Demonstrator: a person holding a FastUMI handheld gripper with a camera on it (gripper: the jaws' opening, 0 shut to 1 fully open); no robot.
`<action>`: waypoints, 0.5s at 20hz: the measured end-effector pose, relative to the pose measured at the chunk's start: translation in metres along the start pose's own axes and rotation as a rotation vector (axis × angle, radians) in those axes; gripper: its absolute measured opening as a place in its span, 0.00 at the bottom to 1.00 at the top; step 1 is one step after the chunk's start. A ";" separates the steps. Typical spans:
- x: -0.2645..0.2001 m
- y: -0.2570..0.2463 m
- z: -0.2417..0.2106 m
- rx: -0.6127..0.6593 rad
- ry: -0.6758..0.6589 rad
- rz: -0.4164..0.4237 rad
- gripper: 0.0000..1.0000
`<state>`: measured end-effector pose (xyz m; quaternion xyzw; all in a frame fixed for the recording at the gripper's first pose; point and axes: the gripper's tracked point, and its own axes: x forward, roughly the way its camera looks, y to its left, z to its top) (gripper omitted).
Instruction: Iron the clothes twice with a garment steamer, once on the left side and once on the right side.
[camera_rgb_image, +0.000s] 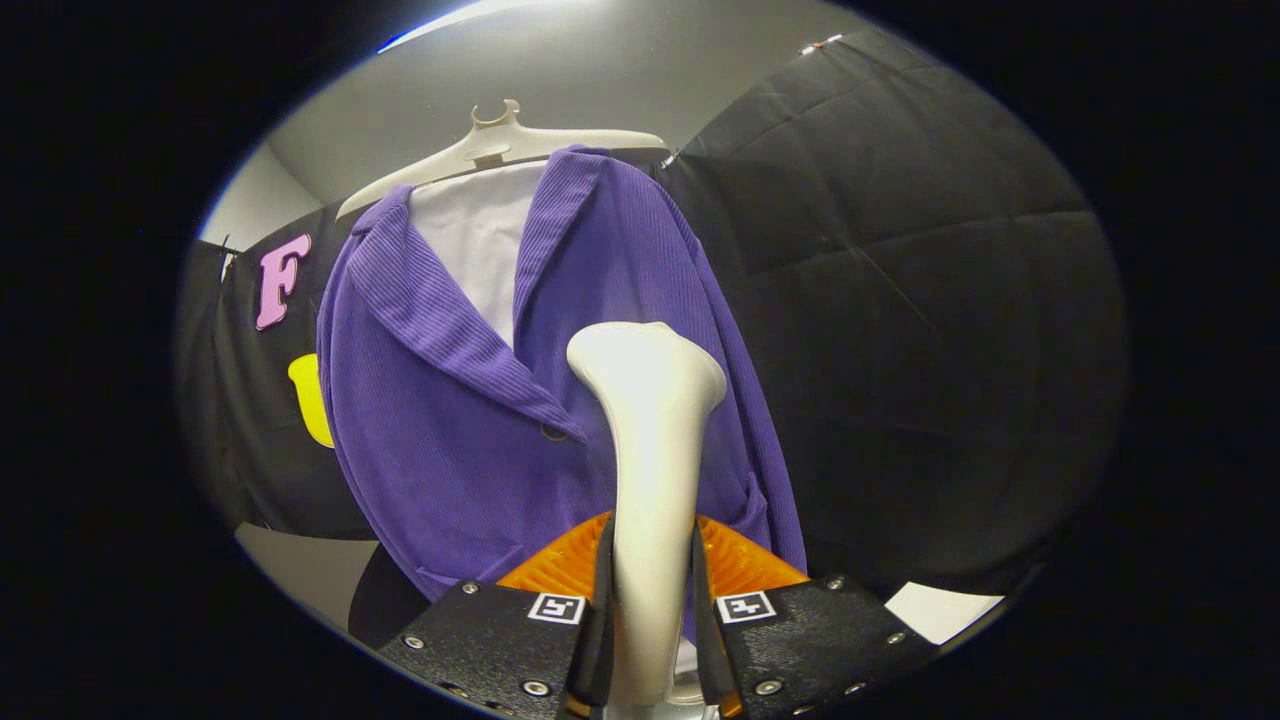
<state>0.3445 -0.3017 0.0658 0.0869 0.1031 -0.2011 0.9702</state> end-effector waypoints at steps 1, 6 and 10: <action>0.000 -0.003 -0.009 -0.002 0.016 -0.003 0.33; -0.006 -0.017 -0.059 -0.015 0.103 -0.019 0.33; -0.014 -0.023 -0.094 -0.021 0.153 -0.018 0.34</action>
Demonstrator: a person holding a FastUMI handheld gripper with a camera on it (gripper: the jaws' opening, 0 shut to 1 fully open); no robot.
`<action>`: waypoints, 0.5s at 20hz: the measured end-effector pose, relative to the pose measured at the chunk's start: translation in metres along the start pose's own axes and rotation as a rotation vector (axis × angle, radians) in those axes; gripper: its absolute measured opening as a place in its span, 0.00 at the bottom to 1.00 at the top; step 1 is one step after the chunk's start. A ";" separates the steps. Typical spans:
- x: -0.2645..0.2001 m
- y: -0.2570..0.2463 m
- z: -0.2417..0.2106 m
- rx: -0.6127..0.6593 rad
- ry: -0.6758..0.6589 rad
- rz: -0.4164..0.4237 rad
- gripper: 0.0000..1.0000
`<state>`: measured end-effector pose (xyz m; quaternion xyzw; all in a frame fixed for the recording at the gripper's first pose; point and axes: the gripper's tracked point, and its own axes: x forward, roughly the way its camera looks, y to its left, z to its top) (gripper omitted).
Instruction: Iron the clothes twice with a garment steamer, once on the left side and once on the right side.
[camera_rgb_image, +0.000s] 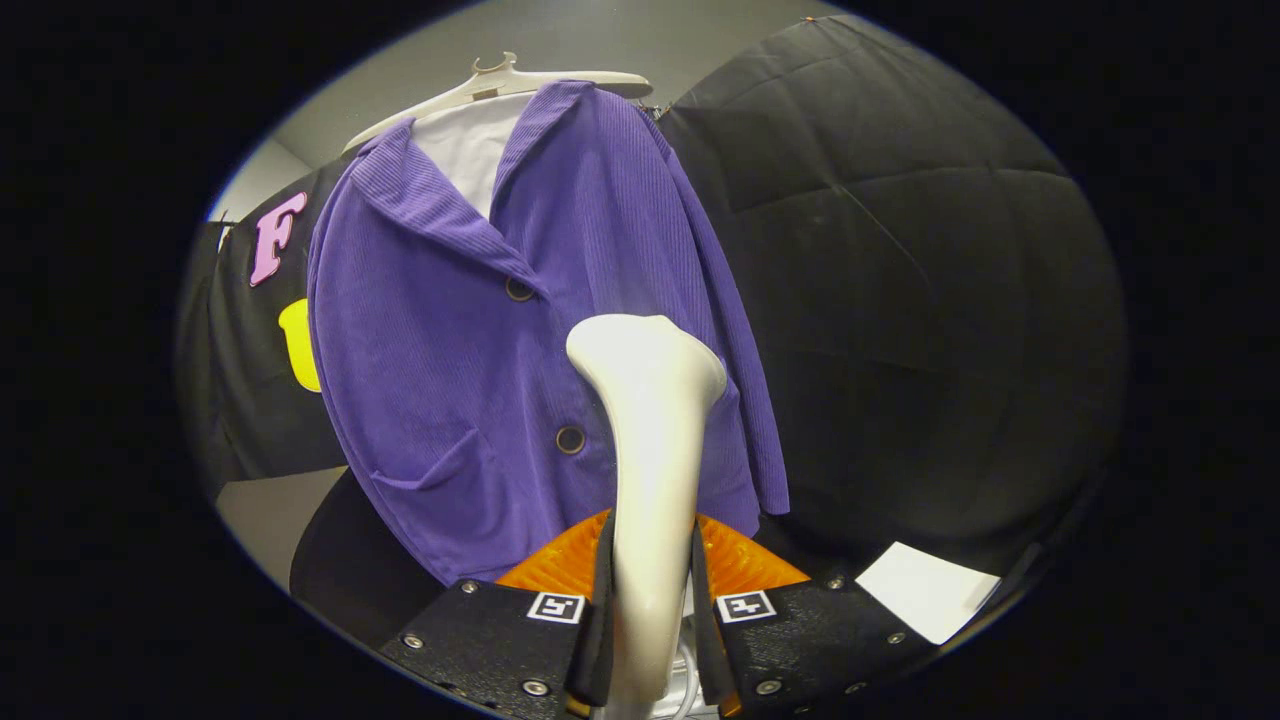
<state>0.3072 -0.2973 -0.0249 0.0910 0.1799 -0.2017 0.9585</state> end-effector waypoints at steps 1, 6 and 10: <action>0.000 0.000 -0.011 -0.008 0.014 -0.002 0.34; 0.003 -0.003 -0.069 -0.016 0.102 -0.006 0.34; 0.010 -0.007 -0.107 -0.048 0.167 -0.024 0.34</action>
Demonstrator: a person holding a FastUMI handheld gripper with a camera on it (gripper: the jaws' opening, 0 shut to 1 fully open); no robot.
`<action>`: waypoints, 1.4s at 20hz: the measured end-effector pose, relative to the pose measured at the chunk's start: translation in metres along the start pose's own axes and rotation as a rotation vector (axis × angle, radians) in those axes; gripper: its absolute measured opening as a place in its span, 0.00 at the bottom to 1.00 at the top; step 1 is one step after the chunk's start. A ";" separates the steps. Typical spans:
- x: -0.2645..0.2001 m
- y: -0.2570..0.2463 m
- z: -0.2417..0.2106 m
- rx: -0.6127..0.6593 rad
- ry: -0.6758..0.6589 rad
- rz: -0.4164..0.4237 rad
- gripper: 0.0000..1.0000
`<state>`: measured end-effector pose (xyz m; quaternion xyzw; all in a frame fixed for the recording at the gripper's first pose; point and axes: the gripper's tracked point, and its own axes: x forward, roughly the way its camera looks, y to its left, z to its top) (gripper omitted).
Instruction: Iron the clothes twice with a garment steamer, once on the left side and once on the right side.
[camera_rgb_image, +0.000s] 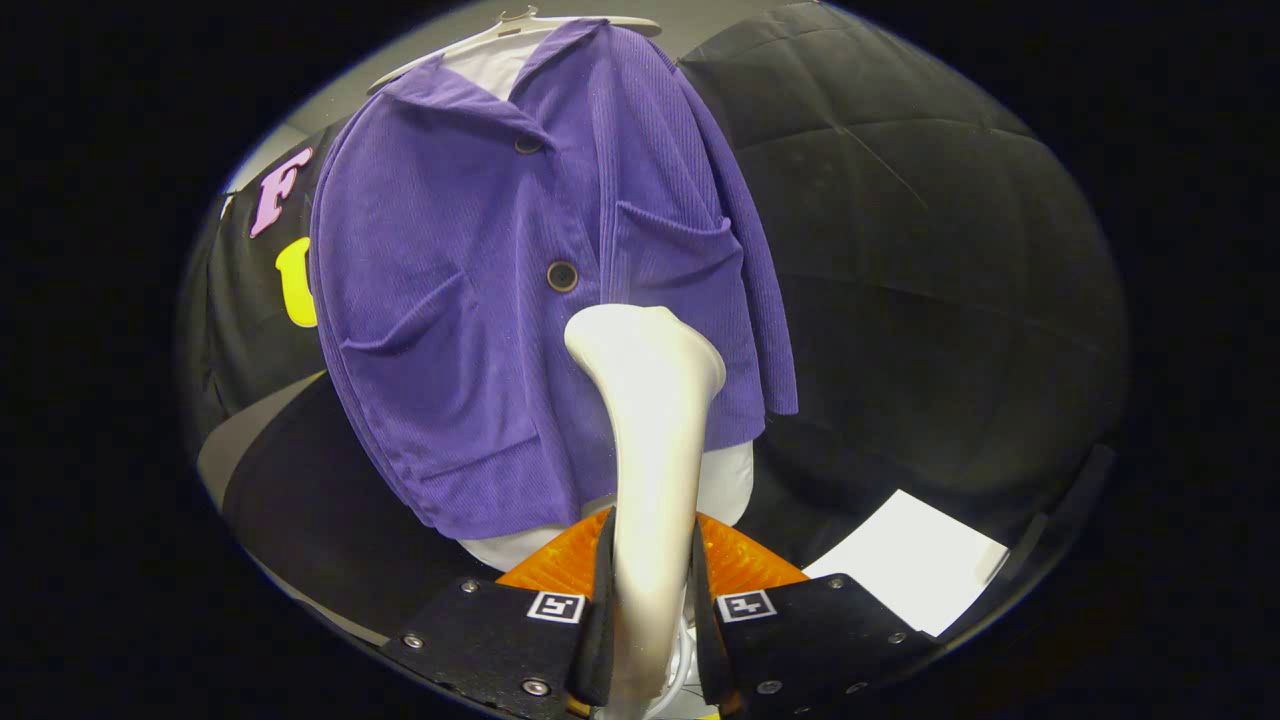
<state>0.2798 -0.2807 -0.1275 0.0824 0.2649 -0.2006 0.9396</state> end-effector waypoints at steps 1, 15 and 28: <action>0.001 0.000 -0.008 -0.007 0.013 -0.002 0.34; -0.113 0.036 -0.042 -0.051 -0.024 0.095 0.34; -0.316 0.134 -0.019 -0.175 -0.275 0.362 0.34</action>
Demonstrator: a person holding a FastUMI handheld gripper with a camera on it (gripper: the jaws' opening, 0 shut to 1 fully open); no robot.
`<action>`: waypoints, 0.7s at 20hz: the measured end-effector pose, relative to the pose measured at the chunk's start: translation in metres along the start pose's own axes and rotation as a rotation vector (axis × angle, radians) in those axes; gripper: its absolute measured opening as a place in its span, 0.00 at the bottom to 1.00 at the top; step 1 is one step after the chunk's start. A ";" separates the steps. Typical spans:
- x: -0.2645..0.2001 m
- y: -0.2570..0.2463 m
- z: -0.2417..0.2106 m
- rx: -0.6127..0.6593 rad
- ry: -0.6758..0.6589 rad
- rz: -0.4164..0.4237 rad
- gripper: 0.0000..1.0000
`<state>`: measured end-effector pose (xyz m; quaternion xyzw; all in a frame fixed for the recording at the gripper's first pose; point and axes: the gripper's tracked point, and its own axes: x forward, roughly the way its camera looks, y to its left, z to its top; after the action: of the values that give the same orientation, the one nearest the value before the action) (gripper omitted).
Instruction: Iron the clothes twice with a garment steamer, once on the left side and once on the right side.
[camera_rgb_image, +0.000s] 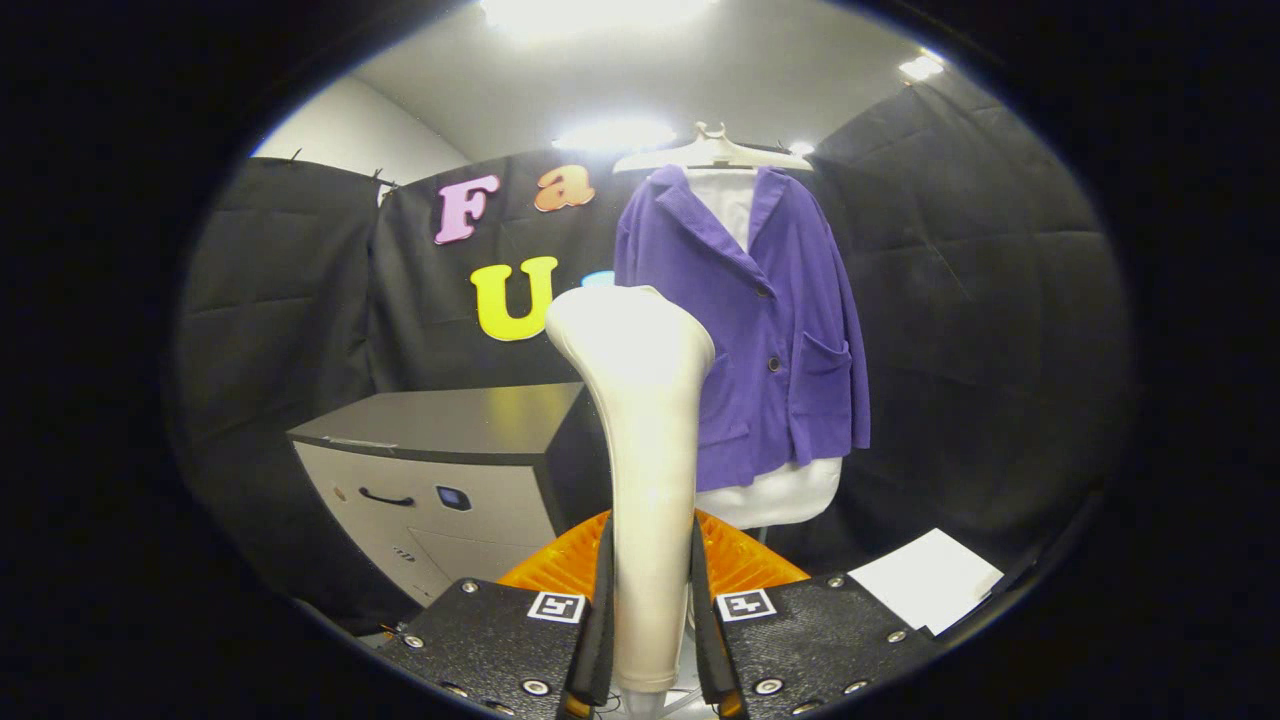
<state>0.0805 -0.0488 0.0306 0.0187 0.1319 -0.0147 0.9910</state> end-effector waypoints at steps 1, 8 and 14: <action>-0.010 0.009 0.003 -0.004 -0.021 0.015 0.34; -0.058 0.037 0.003 -0.053 -0.073 0.083 0.33; -0.064 0.036 -0.005 -0.027 -0.068 0.080 0.33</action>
<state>0.0191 -0.0108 0.0436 0.0099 0.0974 0.0262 0.9949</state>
